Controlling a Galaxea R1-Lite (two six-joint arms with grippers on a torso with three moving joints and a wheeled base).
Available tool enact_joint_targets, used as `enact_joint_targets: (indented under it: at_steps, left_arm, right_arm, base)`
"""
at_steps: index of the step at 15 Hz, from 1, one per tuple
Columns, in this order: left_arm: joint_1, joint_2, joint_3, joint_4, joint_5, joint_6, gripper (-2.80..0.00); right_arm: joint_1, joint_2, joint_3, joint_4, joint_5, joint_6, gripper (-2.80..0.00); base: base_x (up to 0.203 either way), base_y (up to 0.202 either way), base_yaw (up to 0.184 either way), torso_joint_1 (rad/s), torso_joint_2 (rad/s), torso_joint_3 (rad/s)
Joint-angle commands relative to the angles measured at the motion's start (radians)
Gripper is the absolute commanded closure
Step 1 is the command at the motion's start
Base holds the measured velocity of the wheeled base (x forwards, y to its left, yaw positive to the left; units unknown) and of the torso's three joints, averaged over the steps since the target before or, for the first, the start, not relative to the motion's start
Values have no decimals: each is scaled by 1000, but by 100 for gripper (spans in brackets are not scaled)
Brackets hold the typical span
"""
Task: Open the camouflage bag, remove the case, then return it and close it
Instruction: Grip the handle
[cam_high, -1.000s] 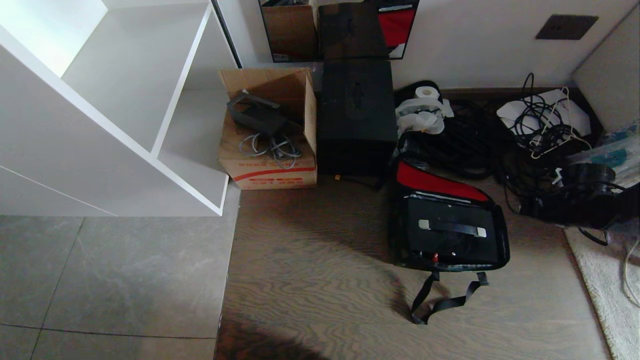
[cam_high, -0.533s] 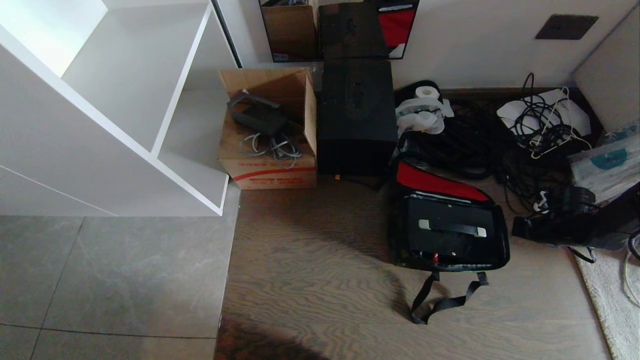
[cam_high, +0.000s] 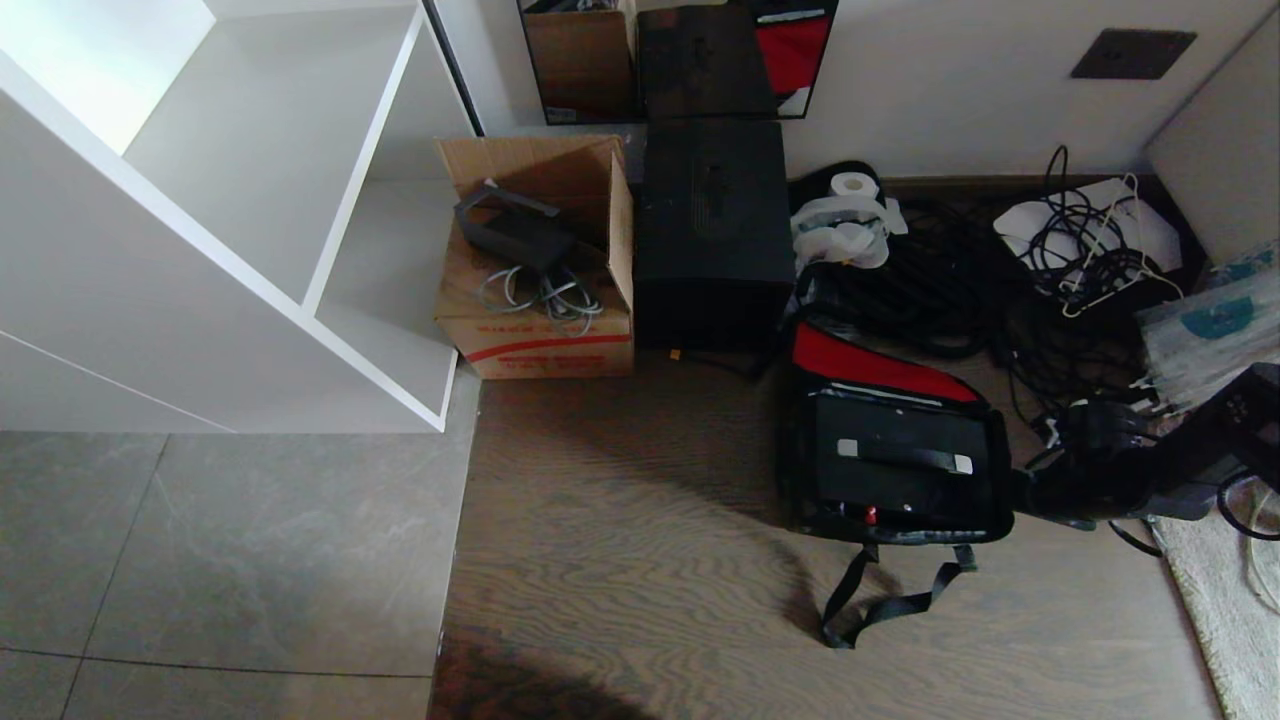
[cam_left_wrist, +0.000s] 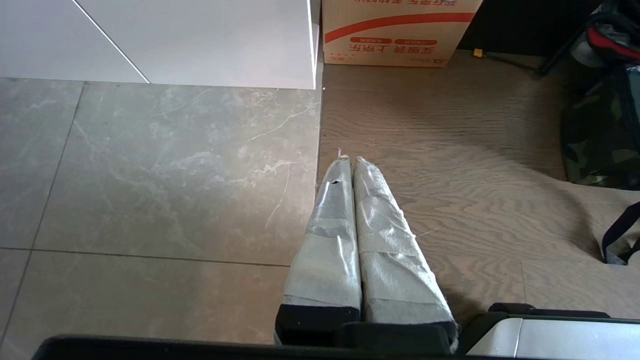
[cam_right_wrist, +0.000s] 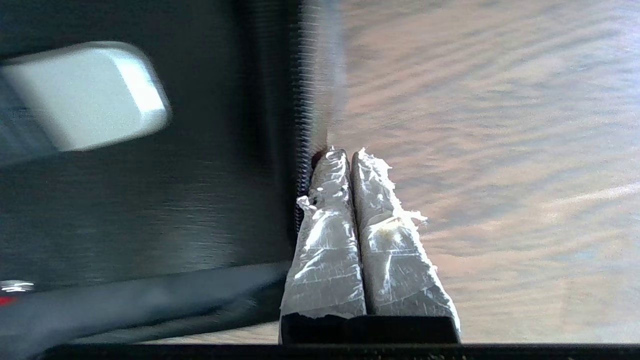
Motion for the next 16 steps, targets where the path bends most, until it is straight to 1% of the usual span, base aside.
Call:
enact_joint_targets:
  at_steps: [1,3,5,7,8,10,11,12,14,15,16]
  left_arm:
    - [0,0,0,0,0,0,0]
    - [0,1,0,0,0,0,0]
    - [0,0,0,0,0,0,0]
    - [0,0,0,-2,0,0,0]
    - [0,0,0,0,0,0,0]
    - [0,0,0,0,0,0,0]
    - [0,0,0,-1,0,0,0]
    - [0,0,0,0,0,0,0]
    - [0,0,0,0,0,0,0]
    - [0,0,0,0,0,0,0]
    - [0,0,-1,-1,0,0,0]
  right_arm:
    - [34,0,3,-21,3,56,0]
    - [61,-2,4,-9,6,121,0]
    - [77,-11,17,18,7,135,0]
    - [105,-31,39,84,7,186,0]
    - [108,-36,44,96,7,190,0]
    - [132,-92,99,171,10,210,0]
    - [145,-110,113,185,12,245,0]
    - [154,-126,120,197,23,277,0]
    - [162,-146,120,207,77,319,0]
    - [161,-161,127,212,79,313,0]
    - [159,-170,125,215,79,290,0]
  base:
    - [0,0,0,0,0,0]
    - [0,0,0,0,0,0]
    - [0,0,0,0,0,0]
    - [0,0,0,0,0,0]
    - [0,0,0,0,0,0]
    - [0,0,0,0,0,0]
    - [0,0,0,0,0,0]
    - [0,0,0,0,0,0]
    - [0,0,0,0,0,0]
    - [0,0,0,0,0,0]
    - [0,0,0,0,0,0]
